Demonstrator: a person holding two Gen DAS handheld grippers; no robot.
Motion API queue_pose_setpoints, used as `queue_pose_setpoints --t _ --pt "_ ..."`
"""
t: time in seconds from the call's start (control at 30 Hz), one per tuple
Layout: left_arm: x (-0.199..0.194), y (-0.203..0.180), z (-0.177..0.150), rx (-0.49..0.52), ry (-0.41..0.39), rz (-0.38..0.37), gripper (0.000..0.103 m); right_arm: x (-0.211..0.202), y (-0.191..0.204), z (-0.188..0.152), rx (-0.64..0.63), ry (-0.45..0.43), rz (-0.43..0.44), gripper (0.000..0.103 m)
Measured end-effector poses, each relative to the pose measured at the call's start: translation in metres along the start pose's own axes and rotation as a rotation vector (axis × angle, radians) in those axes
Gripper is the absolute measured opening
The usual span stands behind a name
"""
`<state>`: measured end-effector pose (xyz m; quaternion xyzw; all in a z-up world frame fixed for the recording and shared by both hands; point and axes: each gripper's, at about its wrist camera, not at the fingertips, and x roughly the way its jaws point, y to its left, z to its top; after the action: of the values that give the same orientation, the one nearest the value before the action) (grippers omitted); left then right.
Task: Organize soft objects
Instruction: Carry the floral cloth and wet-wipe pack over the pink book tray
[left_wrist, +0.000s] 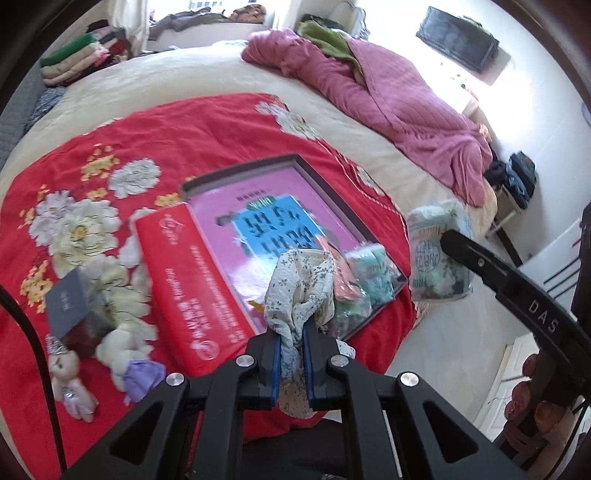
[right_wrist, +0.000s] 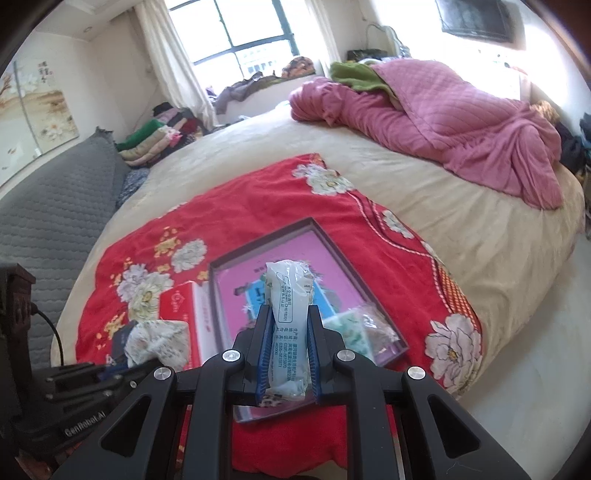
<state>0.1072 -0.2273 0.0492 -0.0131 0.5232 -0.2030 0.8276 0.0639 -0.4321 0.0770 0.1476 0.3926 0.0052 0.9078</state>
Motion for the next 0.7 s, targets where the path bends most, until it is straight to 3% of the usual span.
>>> queue_pose_setpoints --t 0.27,0.7 --pt "0.05 -0.023 0.004 0.045 0.081 0.009 0.01 0.022 -0.029 -0.004 0.047 0.04 -0.023 0.018" --pt "0.1 -0.01 0.021 -0.002 0.132 0.03 0.01 0.08 -0.022 -0.007 0.033 0.126 0.076 0.018"
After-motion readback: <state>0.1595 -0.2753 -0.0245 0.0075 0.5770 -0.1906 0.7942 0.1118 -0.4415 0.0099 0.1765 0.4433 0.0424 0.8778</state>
